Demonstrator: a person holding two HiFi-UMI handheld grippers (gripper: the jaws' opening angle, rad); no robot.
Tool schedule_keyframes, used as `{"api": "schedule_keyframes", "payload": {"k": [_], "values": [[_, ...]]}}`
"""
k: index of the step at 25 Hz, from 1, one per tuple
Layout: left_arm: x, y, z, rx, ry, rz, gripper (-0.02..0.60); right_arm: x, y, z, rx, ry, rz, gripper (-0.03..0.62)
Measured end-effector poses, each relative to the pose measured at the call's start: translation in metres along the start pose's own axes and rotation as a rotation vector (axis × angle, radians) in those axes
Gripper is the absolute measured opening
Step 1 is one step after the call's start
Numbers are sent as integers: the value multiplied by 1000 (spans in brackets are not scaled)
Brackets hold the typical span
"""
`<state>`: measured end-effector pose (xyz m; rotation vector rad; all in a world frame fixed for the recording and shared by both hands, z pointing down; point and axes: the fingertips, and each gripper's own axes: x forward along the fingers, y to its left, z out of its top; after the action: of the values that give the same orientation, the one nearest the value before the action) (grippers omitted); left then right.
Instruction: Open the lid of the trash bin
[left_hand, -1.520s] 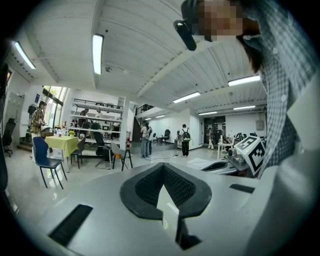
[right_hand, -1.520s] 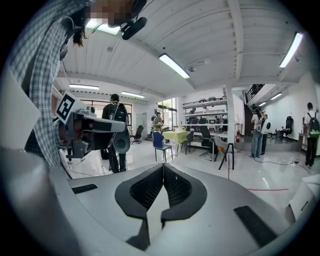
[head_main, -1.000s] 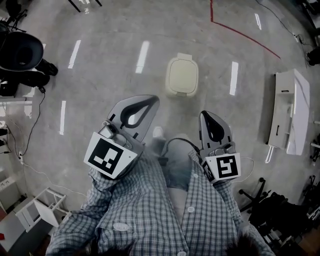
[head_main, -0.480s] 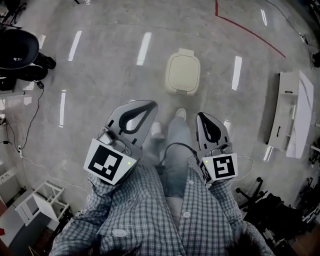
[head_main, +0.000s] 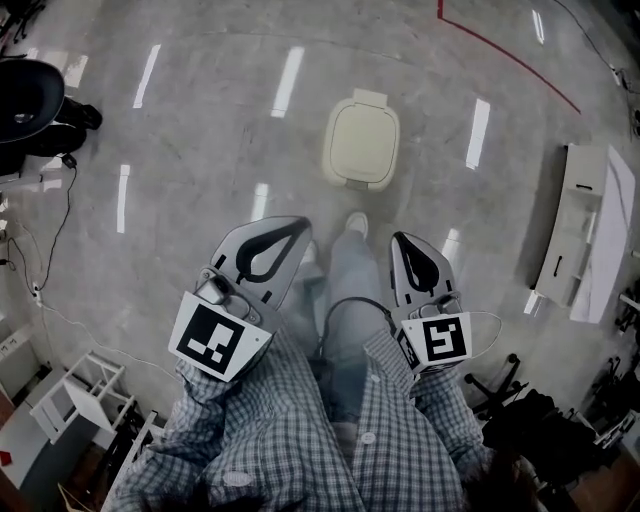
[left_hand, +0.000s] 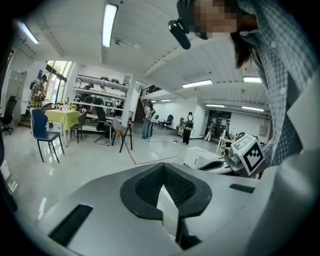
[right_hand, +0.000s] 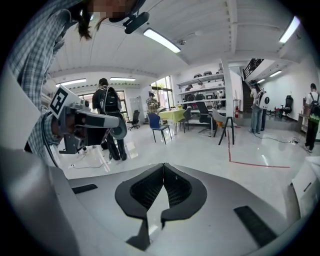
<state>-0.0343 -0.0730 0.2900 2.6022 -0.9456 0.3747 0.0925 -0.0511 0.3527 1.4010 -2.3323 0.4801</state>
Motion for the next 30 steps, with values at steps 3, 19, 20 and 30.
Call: {"api": "schedule_keyframes", "payload": {"k": [3,19,20,30], "values": [[12,1,-13,-17,25,-9,6,8,-9,-14,17,30,4,20],[74,24,-79,-97,132,40,6,67,-41,-73,39,146,102,20],[77,25,-84,-105,135,40,6,72,-45,-77,40,152,97,20],[99,29,-121,-127,185,45,6,103,-64,-126,17,217,113,20]]}}
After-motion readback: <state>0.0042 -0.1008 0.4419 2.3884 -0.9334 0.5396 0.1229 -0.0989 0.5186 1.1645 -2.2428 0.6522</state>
